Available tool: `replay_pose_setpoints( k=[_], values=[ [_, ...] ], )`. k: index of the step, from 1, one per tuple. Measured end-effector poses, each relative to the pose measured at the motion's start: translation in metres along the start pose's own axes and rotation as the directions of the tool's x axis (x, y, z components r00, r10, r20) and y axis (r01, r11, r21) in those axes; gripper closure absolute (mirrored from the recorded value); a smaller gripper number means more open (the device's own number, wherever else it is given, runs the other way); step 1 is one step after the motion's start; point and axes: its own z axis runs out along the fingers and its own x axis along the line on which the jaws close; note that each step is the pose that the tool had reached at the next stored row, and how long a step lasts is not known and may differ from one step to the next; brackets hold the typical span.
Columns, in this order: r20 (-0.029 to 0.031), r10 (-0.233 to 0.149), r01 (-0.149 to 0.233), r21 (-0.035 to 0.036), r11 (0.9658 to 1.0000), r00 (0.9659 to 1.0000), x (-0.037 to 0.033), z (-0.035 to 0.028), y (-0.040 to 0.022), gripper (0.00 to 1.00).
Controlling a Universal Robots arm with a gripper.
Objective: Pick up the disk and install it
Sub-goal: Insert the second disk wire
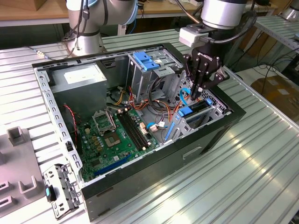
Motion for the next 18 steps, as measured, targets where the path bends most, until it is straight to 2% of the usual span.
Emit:
replay_pose_setpoints(
  k=[9,18],
  values=[
    [0.0177,0.002,-0.002,0.0006,1.0000,0.9998,0.0136,0.0036,0.0006,0.84],
    [0.0200,0.004,-0.004,0.0002,1.0000,0.9998,0.0145,0.0043,0.0006,0.84]
  ],
)
